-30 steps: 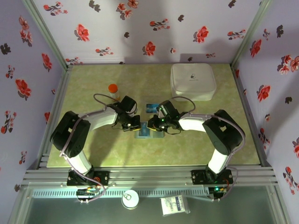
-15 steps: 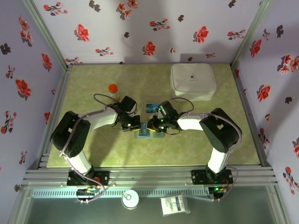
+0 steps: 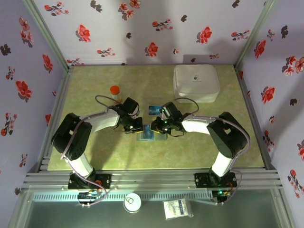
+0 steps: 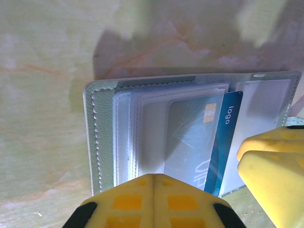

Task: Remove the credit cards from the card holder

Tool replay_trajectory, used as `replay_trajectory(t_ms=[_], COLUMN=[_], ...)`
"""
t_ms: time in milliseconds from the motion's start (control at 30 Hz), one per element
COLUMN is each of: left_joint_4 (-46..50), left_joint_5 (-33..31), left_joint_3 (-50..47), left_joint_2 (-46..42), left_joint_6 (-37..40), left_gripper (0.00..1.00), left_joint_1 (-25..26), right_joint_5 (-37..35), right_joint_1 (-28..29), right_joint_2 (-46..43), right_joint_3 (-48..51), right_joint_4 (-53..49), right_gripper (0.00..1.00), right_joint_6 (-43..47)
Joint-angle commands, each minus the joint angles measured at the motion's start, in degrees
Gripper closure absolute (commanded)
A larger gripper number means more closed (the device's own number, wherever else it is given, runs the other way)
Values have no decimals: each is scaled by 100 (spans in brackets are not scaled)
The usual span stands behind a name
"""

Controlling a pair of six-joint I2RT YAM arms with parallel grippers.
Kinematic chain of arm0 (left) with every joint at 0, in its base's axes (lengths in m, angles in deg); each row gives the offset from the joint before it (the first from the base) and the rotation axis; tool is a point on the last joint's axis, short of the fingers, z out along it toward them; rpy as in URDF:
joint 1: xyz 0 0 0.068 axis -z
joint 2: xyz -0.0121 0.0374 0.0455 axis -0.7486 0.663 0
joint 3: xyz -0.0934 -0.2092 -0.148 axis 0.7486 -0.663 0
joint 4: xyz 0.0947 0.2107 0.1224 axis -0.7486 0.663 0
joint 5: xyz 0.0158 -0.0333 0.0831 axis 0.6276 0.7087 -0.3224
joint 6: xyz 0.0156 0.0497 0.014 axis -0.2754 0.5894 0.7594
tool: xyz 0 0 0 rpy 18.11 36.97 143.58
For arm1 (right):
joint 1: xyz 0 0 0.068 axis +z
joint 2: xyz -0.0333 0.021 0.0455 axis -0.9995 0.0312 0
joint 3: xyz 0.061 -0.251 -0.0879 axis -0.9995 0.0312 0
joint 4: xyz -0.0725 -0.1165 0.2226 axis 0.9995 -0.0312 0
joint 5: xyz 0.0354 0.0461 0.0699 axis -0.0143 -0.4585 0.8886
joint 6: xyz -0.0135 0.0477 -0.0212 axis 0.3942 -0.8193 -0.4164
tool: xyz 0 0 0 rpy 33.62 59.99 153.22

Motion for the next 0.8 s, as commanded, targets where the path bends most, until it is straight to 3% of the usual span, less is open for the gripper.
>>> replay_trajectory(t_ms=[0, 767], left_joint_4=[143, 6], left_joint_5=[52, 35], left_joint_3=[174, -70], left_joint_2=[-178, 175], left_joint_6=[28, 31], left_gripper=[100, 100], left_joint_1=[63, 113], right_joint_5=[-94, 219], right_joint_1=[-17, -136], right_joint_2=[-159, 322], right_joint_3=[26, 219], right_joint_4=[-79, 394], right_gripper=[79, 79], right_joint_6=[83, 73])
